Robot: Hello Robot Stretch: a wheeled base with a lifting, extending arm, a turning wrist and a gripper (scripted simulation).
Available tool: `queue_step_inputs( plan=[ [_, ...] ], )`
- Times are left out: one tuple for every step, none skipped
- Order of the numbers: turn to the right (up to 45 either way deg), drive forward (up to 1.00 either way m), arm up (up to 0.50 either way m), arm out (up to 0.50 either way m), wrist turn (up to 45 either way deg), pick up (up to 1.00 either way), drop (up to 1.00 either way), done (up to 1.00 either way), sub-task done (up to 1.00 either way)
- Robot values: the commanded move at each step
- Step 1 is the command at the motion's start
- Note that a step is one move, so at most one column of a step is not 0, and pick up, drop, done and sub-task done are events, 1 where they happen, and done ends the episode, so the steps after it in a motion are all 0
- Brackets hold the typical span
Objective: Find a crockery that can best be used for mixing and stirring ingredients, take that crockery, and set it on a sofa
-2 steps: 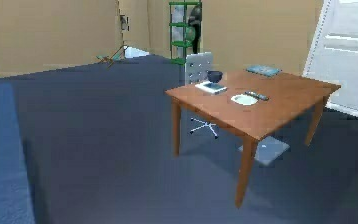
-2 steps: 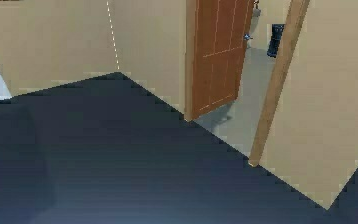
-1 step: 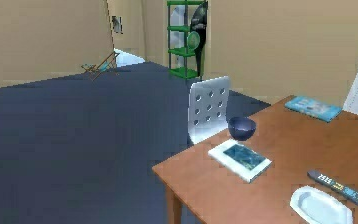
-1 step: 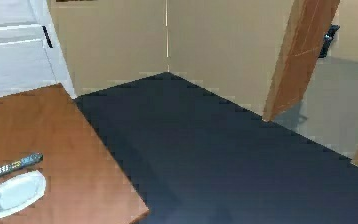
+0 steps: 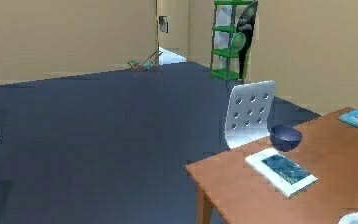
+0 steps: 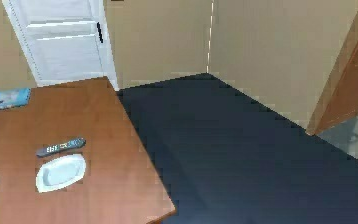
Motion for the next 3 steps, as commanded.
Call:
queue_step_inputs(
  plan=[
    [0.0,0.20,0.00,0.00,0.0,0.00,0.00,0.00,0.00],
    [-45.0,0.00,0.00,0.00,0.0,0.00,0.00,0.00,0.00],
    [45.0,0.00,0.00,0.00,0.0,0.00,0.00,0.00,0.00]
  ],
)
